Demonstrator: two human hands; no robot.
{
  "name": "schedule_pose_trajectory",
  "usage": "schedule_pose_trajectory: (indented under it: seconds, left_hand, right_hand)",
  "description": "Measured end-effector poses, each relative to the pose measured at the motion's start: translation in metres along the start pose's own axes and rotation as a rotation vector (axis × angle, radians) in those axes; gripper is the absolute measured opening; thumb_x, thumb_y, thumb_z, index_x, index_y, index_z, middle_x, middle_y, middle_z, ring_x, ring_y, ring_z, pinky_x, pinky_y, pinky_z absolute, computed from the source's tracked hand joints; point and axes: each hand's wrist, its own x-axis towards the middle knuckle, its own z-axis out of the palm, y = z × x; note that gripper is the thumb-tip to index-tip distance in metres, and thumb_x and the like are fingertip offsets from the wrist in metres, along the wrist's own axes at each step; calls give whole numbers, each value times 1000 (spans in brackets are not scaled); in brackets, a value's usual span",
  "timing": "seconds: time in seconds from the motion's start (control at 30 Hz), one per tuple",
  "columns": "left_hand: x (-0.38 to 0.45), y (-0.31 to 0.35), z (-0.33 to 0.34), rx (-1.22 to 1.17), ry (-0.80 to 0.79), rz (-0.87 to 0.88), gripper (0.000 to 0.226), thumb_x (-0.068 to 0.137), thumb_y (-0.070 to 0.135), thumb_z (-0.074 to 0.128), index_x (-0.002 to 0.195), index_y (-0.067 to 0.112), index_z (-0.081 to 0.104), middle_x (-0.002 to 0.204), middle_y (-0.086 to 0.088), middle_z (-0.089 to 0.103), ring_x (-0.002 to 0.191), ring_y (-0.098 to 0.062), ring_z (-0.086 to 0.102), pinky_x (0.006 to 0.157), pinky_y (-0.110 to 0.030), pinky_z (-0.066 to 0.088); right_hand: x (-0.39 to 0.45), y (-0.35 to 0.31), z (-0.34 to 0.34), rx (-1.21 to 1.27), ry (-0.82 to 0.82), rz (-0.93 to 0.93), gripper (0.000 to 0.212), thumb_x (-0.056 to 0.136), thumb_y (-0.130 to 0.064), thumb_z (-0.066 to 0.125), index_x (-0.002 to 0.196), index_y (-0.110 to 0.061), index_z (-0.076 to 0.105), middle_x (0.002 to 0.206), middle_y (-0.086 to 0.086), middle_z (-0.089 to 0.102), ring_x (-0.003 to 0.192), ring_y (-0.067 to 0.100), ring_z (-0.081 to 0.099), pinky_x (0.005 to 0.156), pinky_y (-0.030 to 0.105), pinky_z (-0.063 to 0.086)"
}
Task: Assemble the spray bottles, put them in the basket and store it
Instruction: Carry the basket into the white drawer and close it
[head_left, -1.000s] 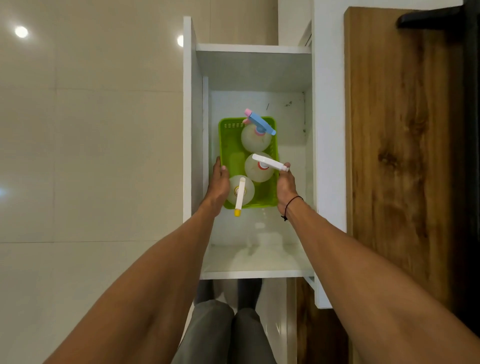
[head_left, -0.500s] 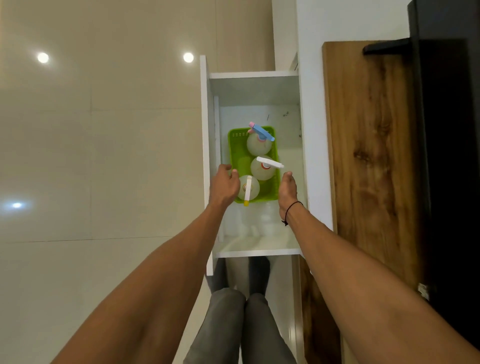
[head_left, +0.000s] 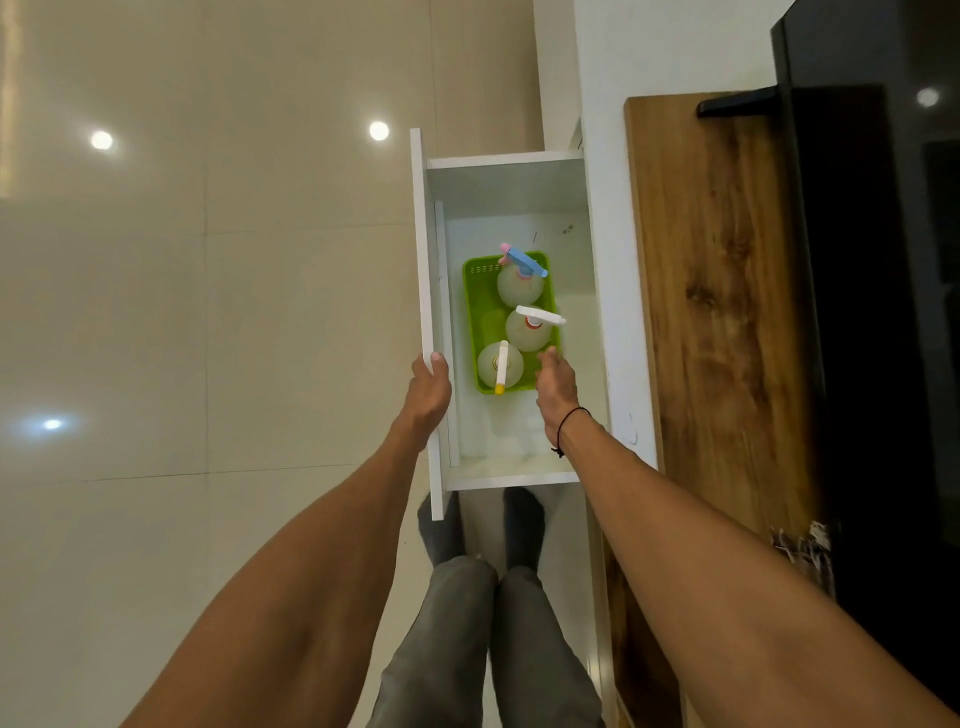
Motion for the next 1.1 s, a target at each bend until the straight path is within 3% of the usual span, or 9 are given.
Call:
schedule_pose_trajectory:
  seconds: [0.2,0.37,0.47,0.67,0.8,0.97,1.1]
  left_hand:
    - [-8,11,14,-3,-94,-35,70,108,61,7,169,27,-4,178,-2,5,162,-31,14,129,-58,18]
    - [-14,21,25,23,-250,-136,75,102,72,2,168,37,-4,178,-3,5,162,-35,16,120,-65,30]
    - [-14,29,30,19,-364,-168,83,98,79,3,169,36,4,178,-4,7,162,-33,15,119,-66,35]
    - [-28,46,59,-28,-450,-176,87,96,81,3,168,33,2,178,-3,0,164,-30,9,120,-65,35]
    - [-36,58,75,-96,-444,-183,92,93,84,0,169,31,5,177,-7,12,162,-30,20,117,-63,41]
    - [-41,70,84,-148,-440,-161,103,92,83,-3,167,20,27,170,-11,35,155,-33,36,118,-63,40]
    - [-44,87,98,-139,-427,-148,104,93,82,-3,165,16,29,166,-13,41,153,-34,38,122,-63,33]
  right_hand:
    - [-9,3,-3,-33,-76,-7,45,108,-48,29,129,-22,60,128,5,58,127,28,53,112,48,41]
    - [-12,0,-7,-42,-104,-14,53,109,-49,27,138,-16,56,130,9,57,129,31,53,103,43,40]
    - [-14,-5,-9,-175,20,-83,57,110,-46,24,141,-11,55,131,11,58,122,31,54,101,40,44]
    - [-21,-6,-23,-531,264,-147,56,109,-46,24,141,-11,54,139,18,52,126,37,53,104,50,46]
    - [-35,-7,-30,-744,295,-343,47,109,-41,30,132,-10,58,135,15,55,122,31,55,98,44,49]
    - [-46,-21,-39,-722,327,-389,37,109,-36,34,120,-12,60,125,10,58,112,25,56,91,41,56]
    - [-46,-38,-51,-682,338,-398,33,109,-34,35,118,-13,60,120,9,59,109,25,58,86,38,55]
